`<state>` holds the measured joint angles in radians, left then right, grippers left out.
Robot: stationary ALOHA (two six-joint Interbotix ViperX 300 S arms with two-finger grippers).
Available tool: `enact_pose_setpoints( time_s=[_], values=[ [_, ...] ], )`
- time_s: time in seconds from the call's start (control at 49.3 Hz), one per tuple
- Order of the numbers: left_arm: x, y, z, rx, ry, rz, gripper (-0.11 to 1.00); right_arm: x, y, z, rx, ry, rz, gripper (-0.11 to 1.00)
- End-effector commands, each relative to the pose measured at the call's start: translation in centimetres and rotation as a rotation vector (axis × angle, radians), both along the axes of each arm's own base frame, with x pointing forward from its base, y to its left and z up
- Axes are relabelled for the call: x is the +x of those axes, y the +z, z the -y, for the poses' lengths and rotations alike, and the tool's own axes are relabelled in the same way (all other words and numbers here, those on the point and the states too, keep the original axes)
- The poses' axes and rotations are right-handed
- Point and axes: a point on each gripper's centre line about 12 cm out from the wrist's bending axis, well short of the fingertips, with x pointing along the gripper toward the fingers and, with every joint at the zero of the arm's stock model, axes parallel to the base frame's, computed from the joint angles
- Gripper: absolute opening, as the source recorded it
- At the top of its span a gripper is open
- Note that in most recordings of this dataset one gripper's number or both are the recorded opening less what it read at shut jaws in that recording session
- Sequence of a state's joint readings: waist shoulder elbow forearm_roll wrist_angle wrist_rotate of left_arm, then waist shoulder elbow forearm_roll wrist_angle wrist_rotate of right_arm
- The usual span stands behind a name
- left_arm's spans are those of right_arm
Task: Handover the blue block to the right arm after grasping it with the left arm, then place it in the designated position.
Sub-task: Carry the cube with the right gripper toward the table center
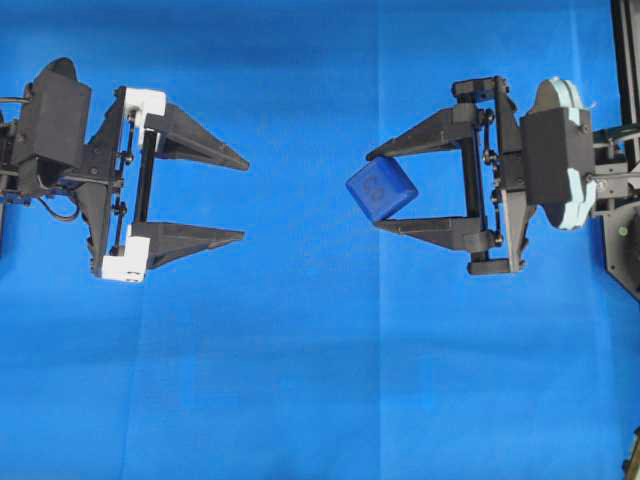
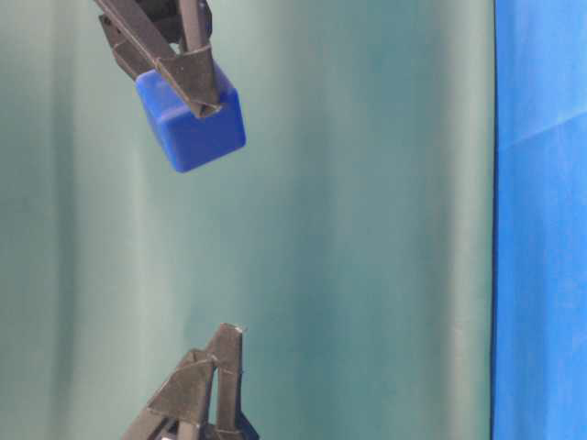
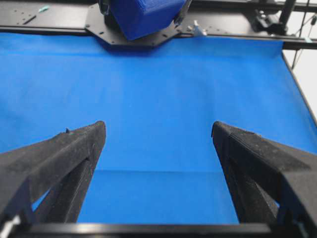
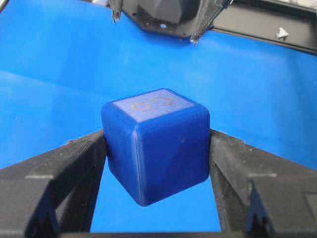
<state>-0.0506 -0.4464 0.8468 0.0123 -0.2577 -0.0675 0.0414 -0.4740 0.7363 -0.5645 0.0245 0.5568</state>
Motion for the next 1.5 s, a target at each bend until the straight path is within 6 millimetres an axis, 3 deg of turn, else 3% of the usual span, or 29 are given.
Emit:
enact_pose_setpoints(
  time_s=[0.0, 0.71, 1.115, 1.48],
  values=[
    [0.0, 0.9, -0.1, 0.0, 0.004, 0.031, 0.93, 0.1, 1.6, -0.1, 0.007, 0.002, 0.044, 0.54],
    [0.0, 1.0, -0.1, -0.002, 0.004, 0.031, 0.93, 0.1, 1.5, -0.1, 0.009, -0.001, 0.033, 0.54],
    [0.0, 1.0, -0.1, -0.002, 0.004, 0.032, 0.93, -1.0, -1.8, -1.2, 0.055, -0.107, -0.236, 0.54],
    [0.0, 0.9, 0.1, -0.002, -0.005, 0.029, 0.93, -1.2, -2.1, -1.4, 0.068, -0.12, -0.26, 0.54]
  ],
)
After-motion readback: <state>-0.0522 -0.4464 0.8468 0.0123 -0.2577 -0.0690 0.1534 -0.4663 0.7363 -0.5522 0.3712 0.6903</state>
